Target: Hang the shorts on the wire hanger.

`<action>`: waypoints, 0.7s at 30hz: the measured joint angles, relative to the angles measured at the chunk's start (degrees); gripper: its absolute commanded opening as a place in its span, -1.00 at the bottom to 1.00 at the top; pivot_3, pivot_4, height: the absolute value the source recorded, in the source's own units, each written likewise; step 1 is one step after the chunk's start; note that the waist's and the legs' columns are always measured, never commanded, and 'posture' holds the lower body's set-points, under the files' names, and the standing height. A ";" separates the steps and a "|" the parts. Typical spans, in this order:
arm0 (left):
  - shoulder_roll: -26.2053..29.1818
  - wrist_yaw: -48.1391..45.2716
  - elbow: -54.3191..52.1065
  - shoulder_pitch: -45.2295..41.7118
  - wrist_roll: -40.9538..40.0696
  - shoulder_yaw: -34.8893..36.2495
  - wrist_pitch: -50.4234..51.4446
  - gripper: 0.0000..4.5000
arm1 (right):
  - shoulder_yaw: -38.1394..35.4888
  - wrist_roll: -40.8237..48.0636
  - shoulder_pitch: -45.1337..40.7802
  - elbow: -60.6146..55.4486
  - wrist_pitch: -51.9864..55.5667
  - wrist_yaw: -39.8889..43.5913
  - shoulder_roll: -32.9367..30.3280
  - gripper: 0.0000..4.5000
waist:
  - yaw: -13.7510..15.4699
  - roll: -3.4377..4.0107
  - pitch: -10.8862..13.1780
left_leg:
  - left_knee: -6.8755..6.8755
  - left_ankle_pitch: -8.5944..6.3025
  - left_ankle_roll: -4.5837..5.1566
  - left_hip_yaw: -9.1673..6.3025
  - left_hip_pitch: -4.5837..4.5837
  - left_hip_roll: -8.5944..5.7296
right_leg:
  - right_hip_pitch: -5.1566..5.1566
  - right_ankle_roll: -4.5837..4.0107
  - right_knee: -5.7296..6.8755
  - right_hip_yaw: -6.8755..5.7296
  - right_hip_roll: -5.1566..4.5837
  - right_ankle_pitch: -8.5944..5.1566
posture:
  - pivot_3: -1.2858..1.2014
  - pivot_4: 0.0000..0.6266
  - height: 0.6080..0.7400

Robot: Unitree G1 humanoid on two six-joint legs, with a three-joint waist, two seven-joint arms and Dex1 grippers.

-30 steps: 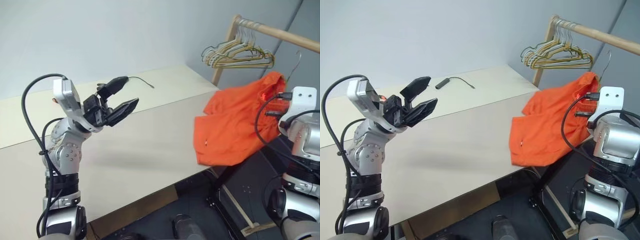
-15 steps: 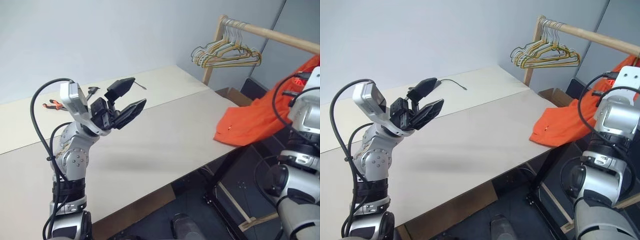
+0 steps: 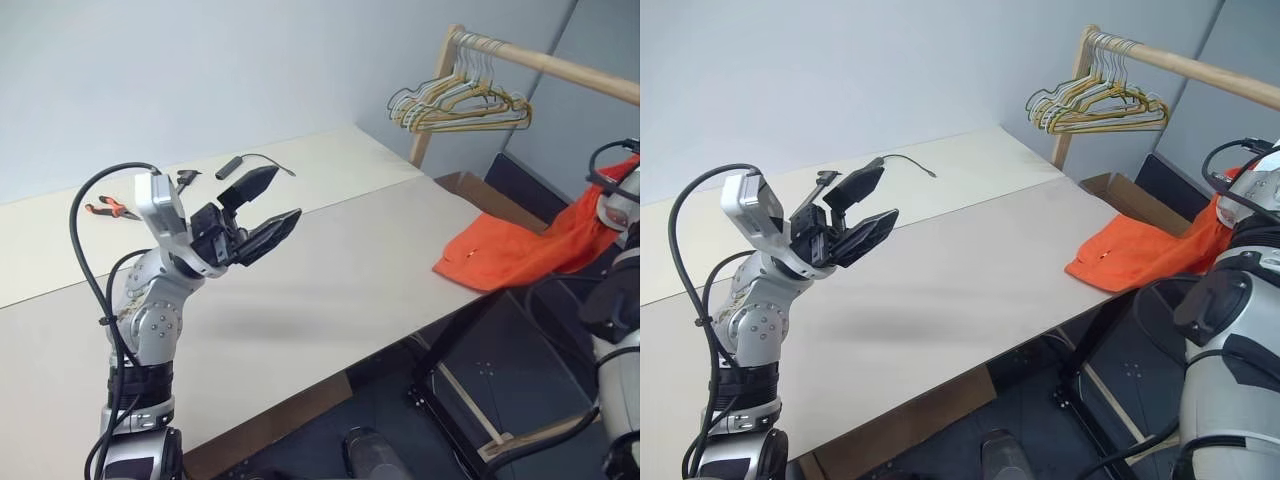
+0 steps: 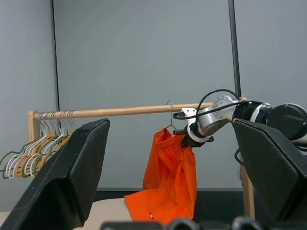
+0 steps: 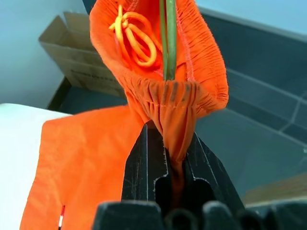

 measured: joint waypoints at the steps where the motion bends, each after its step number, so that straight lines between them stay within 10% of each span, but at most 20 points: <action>1: 0.05 0.00 -0.24 0.24 0.00 0.00 -0.01 0.98 | -0.02 0.25 -0.08 0.40 0.05 -0.44 0.00 -1.00 | 0.01 0.00 0.00 | 0.00 0.00 0.00 0.00 0.00 0.00 | 0.01 0.01 -0.01 0.00 0.00 0.01 | -0.16 -1.00 1.00; 4: 0.23 -0.02 -0.70 1.00 0.00 0.01 -0.03 0.98 | -0.20 1.70 -0.08 1.07 0.29 -2.24 0.01 -1.00 | 0.04 0.00 0.00 | 0.00 0.00 0.00 0.01 0.00 0.00 | 0.01 0.04 -0.01 0.02 0.00 0.02 | -0.16 -1.00 1.00; 17: 0.27 0.03 -0.96 1.08 0.00 -0.03 -0.13 1.00 | 5.96 -0.39 -0.09 -1.77 0.49 -7.55 0.97 0.99 | 1.26 0.09 -0.01 | 0.00 0.01 -0.01 0.02 -0.01 0.00 | -0.02 0.06 -0.02 0.08 0.02 0.03 | -0.15 -1.00 1.00; 21: 0.27 0.05 -0.96 1.10 0.01 -0.02 -0.19 1.00 | 10.44 -2.89 0.26 -8.68 0.66 -8.13 2.95 1.00 | 1.36 0.15 -0.03 | 0.01 0.02 -0.03 0.02 0.00 0.01 | -0.02 0.06 0.02 0.08 0.03 0.04 | -0.15 -1.00 1.00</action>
